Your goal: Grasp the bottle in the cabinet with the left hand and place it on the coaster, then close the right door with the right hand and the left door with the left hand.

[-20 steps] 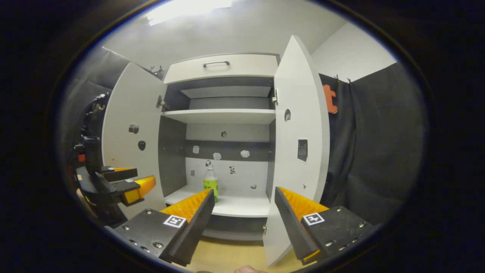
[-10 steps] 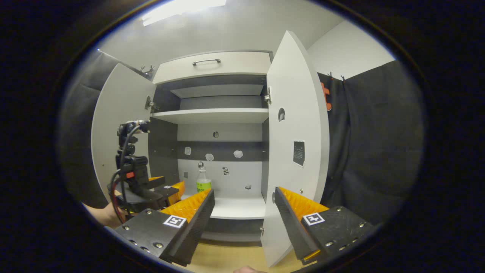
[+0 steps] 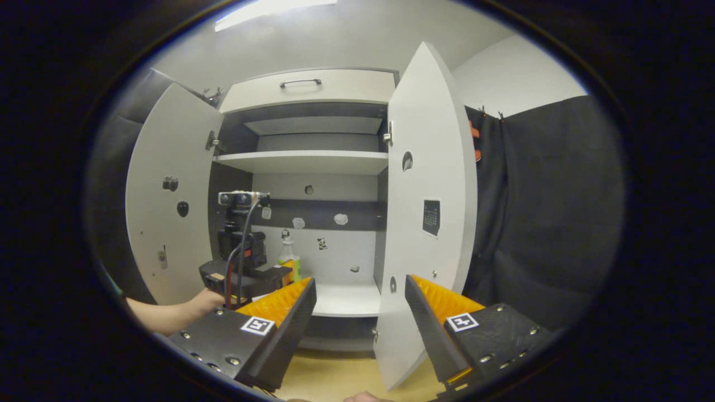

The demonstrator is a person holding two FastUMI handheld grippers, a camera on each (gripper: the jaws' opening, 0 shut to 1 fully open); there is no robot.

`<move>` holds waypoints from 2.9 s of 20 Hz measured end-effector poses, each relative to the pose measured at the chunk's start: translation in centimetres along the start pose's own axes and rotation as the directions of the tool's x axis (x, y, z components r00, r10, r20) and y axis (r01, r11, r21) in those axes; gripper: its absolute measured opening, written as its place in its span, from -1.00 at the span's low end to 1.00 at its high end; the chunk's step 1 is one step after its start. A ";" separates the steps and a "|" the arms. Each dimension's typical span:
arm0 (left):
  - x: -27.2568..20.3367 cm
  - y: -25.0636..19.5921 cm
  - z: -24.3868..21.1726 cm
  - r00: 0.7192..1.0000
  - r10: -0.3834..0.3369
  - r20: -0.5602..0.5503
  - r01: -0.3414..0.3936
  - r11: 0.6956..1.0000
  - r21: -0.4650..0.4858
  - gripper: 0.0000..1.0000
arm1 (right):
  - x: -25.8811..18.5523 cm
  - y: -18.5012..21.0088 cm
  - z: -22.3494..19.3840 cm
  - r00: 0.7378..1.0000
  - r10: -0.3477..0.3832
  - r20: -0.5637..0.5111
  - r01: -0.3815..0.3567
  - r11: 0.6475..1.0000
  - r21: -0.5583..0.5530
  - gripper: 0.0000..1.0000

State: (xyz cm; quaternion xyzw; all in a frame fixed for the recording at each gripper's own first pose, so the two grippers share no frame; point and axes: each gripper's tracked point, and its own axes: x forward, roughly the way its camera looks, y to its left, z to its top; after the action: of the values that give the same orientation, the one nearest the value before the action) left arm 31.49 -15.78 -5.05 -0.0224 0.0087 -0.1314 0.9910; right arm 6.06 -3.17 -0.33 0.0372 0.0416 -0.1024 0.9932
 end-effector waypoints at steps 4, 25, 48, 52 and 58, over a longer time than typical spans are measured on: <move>3.4 -0.2 -2.3 0.999 0.003 -0.054 -0.005 0.999 -0.034 0.94 | -0.3 -0.5 0.2 1.000 -0.013 0.011 0.013 1.000 -0.002 0.92; -11.5 -5.6 -0.8 0.992 -0.115 0.051 0.115 0.993 -0.003 0.57 | -8.5 -3.2 0.4 0.999 0.010 0.054 -0.010 1.000 0.008 0.93; -33.3 -11.5 -22.0 0.949 -0.307 -0.078 0.304 0.952 -0.042 0.58 | -10.2 -12.7 2.3 0.989 -0.138 0.050 0.134 0.989 0.066 0.92; -33.7 -11.2 -26.1 0.949 -0.297 -0.104 0.296 0.955 -0.030 0.58 | -9.7 -13.6 2.2 0.982 -0.187 0.026 0.185 0.981 0.059 0.92; -34.9 -11.4 -30.9 0.928 -0.330 -0.176 0.325 0.944 -0.055 0.58 | -8.0 -12.8 2.1 0.981 -0.193 0.010 0.191 0.978 0.082 0.92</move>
State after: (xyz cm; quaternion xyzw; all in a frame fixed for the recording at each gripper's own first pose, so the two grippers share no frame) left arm -5.89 -18.96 -35.00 -0.0237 0.0975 -0.2962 0.9499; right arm -4.22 -14.27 1.61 0.0720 0.0320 -0.1998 0.9767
